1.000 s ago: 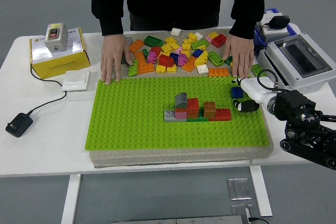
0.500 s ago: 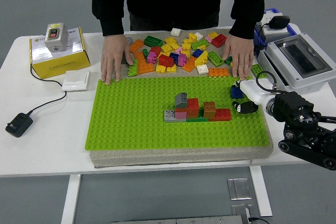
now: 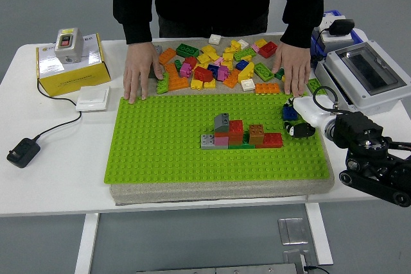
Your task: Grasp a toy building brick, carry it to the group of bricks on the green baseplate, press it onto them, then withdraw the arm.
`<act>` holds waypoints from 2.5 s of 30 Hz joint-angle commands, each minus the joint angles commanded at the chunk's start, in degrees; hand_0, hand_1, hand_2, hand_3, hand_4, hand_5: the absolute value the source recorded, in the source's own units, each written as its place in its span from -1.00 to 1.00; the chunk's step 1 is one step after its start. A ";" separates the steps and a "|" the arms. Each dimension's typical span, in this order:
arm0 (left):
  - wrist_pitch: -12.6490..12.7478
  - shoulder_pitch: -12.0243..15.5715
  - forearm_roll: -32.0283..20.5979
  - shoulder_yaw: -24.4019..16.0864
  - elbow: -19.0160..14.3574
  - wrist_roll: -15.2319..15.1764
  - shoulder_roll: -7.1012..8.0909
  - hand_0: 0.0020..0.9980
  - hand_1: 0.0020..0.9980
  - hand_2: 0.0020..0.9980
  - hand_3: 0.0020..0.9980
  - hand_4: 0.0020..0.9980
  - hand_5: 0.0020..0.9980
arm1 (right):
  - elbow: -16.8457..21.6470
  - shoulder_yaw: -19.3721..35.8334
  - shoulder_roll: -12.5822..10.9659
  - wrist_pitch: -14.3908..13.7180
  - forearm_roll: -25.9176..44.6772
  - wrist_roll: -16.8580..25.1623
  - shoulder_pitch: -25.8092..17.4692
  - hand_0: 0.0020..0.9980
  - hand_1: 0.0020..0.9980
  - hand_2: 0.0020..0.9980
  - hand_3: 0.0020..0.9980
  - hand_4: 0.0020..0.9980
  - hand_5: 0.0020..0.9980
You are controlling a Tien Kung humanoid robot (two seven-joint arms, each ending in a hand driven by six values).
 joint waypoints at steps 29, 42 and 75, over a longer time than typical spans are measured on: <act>0.45 -0.07 -2.29 2.19 0.00 -1.49 -0.21 0.43 0.37 0.25 0.42 -0.77 0.28 | -0.50 -0.27 0.26 -0.88 -0.99 -0.18 0.21 -0.88 -0.61 0.35 0.31 -0.14 -0.27; 0.58 -0.02 -3.16 3.07 0.00 -2.05 -0.23 0.43 0.36 0.25 0.41 -0.78 0.30 | -0.60 -0.80 0.32 -2.00 -0.97 0.57 0.19 -0.90 -0.63 0.31 0.30 -0.21 -0.31; 1.09 0.13 -3.65 3.63 0.00 -2.58 -0.42 0.42 0.36 0.25 0.41 -0.78 0.34 | 7.45 4.39 -4.81 -1.90 -3.50 -0.79 -1.83 -0.91 -0.65 0.30 0.30 -0.27 -0.34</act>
